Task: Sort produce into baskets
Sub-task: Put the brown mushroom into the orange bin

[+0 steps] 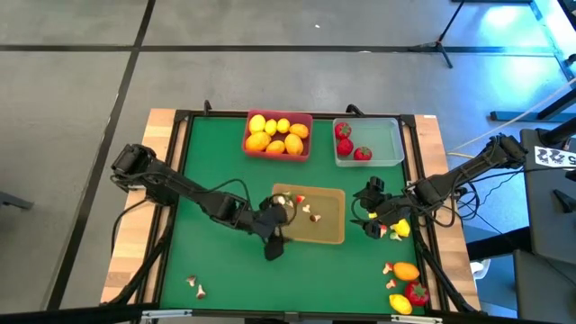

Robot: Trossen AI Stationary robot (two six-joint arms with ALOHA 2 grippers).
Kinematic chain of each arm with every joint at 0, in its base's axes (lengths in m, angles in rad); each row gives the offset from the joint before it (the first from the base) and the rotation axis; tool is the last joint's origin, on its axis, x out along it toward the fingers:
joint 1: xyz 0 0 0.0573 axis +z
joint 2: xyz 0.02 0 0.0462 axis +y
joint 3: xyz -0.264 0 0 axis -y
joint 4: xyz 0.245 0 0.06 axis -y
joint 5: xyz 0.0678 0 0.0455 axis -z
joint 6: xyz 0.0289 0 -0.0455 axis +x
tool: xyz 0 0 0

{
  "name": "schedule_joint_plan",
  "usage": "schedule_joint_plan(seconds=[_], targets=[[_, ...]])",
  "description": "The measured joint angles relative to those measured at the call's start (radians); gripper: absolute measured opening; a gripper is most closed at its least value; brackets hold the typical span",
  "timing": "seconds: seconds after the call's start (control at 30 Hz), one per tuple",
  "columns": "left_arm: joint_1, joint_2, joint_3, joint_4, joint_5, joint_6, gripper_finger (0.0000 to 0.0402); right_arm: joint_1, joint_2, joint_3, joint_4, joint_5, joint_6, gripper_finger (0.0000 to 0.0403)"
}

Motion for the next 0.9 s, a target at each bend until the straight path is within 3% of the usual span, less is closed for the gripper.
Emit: schedule_joint_plan(seconds=[0.27,0.43,0.77,0.9], targets=[[-0.124,0.0,0.0,-0.082,0.156,-0.258,0.0253,0.0,0.0,0.0,-0.001,-0.001,-0.029,0.0399],[-0.243,0.0,0.0,-0.187,0.245,-0.566,0.0253,0.0,0.0,0.0,-0.001,-0.011,-0.027,0.0399],[-0.475,0.0,0.0,-0.569,0.25,-1.242,0.0254,0.0,0.0,0.0,-0.001,-0.012,-0.022,0.0399],[-0.535,0.0,0.0,-0.661,0.321,-1.439,0.0254,0.0,0.0,0.0,-0.001,-0.013,-0.022,0.0399]])
